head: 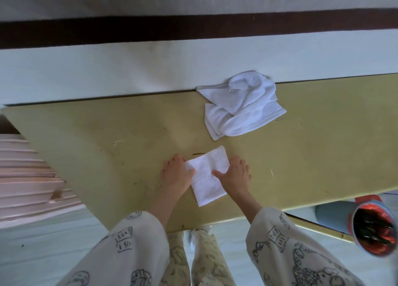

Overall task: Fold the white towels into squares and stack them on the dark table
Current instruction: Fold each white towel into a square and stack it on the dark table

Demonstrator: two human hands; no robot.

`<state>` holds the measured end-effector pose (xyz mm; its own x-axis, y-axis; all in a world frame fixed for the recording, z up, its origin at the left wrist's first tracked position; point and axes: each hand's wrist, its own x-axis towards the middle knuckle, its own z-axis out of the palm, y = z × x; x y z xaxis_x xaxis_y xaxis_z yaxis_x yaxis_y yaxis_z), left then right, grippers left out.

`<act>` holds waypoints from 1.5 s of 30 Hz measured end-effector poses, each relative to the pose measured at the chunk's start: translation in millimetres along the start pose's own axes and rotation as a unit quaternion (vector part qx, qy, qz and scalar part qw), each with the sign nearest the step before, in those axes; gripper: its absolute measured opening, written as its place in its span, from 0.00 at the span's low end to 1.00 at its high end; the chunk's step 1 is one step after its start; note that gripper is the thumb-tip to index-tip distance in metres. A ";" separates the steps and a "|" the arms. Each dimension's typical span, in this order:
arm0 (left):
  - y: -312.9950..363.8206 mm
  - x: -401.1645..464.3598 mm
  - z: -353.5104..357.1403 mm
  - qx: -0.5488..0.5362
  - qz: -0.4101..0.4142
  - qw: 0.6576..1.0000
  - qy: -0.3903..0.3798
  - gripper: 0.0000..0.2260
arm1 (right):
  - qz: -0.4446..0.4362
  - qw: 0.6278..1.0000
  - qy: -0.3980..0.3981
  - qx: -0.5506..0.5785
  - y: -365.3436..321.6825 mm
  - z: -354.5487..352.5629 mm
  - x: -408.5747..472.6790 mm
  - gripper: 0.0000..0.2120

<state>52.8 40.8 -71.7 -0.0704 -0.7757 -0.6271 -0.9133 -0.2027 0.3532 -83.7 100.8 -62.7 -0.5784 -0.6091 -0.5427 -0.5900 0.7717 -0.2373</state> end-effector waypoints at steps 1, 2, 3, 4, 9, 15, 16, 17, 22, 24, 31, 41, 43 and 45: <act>2.6 0.3 -1.1 0.008 -0.012 1.000 -0.015 0.15 | 0.009 1.000 -0.013 0.000 -1.6 -0.1 -0.8 0.29; 4.7 -0.8 -2.9 0.009 -0.019 0.999 -0.024 0.13 | 0.017 1.000 -0.025 0.003 -2.7 0.0 -2.9 0.30; 5.7 -2.0 -4.4 0.001 -0.024 0.999 -0.030 0.11 | 0.023 0.999 -0.035 0.012 -4.1 0.5 -5.7 0.30; 5.7 -3.8 -6.1 -0.015 -0.028 0.999 -0.036 0.11 | 0.024 0.999 -0.042 0.021 -4.8 1.8 -8.6 0.30; -9.6 -18.5 -19.9 -0.170 -0.028 0.975 -0.140 0.17 | 0.001 0.998 -0.063 0.027 -7.3 12.9 -25.5 0.29; -38.1 -58.6 -30.1 -0.188 0.080 0.950 -0.236 0.13 | -0.054 0.991 -0.119 -0.016 -2.9 26.1 -48.9 0.27; -42.0 -68.4 -30.2 -0.203 0.078 0.952 -0.216 0.13 | -0.064 0.989 -0.134 -0.009 -3.3 24.3 -52.4 0.27; -45.4 -79.5 -31.7 -0.221 0.073 0.952 -0.197 0.14 | -0.088 0.985 -0.151 0.006 -5.9 21.5 -57.1 0.25; -67.8 -147.6 -65.5 -0.314 0.068 0.937 -0.136 0.10 | -0.242 0.929 -0.265 0.097 -20.3 0.0 -86.9 0.25; -81.9 -185.0 -83.3 -0.359 0.078 0.926 -0.082 0.08 | -0.315 0.893 -0.308 0.096 -32.3 -16.5 -108.3 0.28; -151.1 -329.2 -114.7 -0.505 0.079 0.845 0.157 0.12 | -0.516 0.778 -0.357 0.034 -99.5 -56.3 -219.0 0.13; -282.1 -592.4 -50.8 -0.516 -0.016 0.756 0.402 0.09 | -0.603 0.594 -0.529 -0.057 -87.9 16.7 -488.3 0.13; -310.8 -656.1 -25.3 -0.511 -0.051 0.729 0.453 0.09 | -0.632 0.571 -0.521 -0.055 -66.8 40.3 -554.7 0.20; -340.2 -718.4 7.2 -0.500 -0.084 0.706 0.495 0.05 | -0.663 0.534 -0.521 -0.057 -41.8 65.6 -622.2 0.16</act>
<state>411.1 671.3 253.7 0.7718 -0.6278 -0.1008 -0.1008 -0.2773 0.9555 337.7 459.5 232.1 0.9836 -0.1283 -0.1265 -0.1570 -0.2657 -0.9512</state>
